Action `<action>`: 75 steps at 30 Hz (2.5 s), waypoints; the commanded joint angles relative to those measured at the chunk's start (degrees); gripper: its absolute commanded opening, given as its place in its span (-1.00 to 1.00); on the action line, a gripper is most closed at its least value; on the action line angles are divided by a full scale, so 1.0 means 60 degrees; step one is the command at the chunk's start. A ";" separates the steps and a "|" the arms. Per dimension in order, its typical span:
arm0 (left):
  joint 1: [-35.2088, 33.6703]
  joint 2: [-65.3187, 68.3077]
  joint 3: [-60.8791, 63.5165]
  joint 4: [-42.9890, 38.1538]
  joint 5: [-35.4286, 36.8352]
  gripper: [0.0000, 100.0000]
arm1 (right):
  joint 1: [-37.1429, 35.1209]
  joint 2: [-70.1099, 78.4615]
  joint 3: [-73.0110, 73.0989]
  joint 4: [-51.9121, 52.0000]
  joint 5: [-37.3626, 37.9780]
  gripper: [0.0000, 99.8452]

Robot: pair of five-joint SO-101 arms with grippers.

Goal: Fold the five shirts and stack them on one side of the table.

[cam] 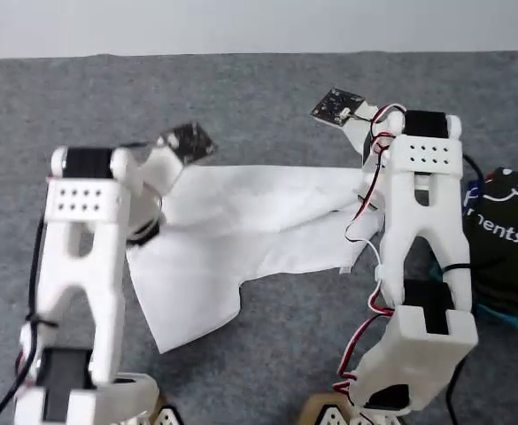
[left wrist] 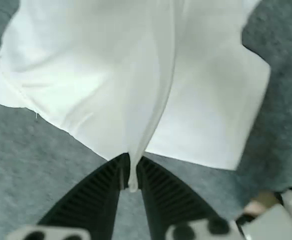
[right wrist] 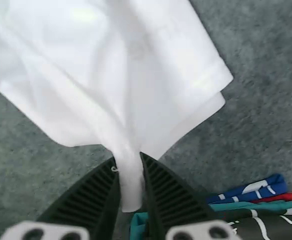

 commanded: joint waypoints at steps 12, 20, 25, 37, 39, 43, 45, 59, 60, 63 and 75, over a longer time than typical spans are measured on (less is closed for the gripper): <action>0.0044 -0.2799 0.3553 0.0308 -0.0689 -0.99 | 0.0139 -0.0535 0.0659 0.0139 0.0601 -0.98; 0.0059 -0.2828 0.4125 0.0308 -0.0703 -0.99 | 0.0139 -0.0535 0.0659 0.0139 0.0601 -0.98; 0.0059 -0.2842 0.4286 0.0308 -0.0703 -0.99 | 0.0286 -0.0564 0.0659 0.0139 0.0615 -0.98; 0.0088 -0.2842 0.4769 0.0308 -0.0703 -0.71 | 0.0271 -0.0652 0.0586 0.0154 0.0615 -0.90; 0.0117 -0.2842 0.4725 0.0308 -0.0718 -0.70 | 0.0286 -0.0872 0.0542 0.0168 0.0571 -0.74; 0.0117 -0.2842 0.4388 0.0308 -0.0718 -0.70 | 0.0256 -0.1590 0.0542 0.0154 0.0234 -0.60; 0.0073 -0.2842 0.4095 0.0308 -0.0718 -0.70 | 0.0227 -0.1912 0.0542 0.0154 0.0176 -0.60; -0.0689 -0.2755 0.2161 -0.0703 -0.0615 -0.94 | 0.0168 -0.2352 0.0601 -0.0608 -0.0205 -0.77; -0.0674 -0.2755 0.2293 -0.1040 -0.0440 -0.99 | 0.0110 -0.2015 0.0601 -0.0974 -0.0498 -0.87; -0.0674 -0.2755 0.2835 -0.2300 0.0527 -0.99 | 0.0066 -0.0960 0.0557 -0.1956 -0.1319 -0.95; -0.0879 -0.2755 0.4520 -0.5026 0.1817 -0.99 | -0.0022 0.2938 0.0264 -0.5062 -0.2388 -0.98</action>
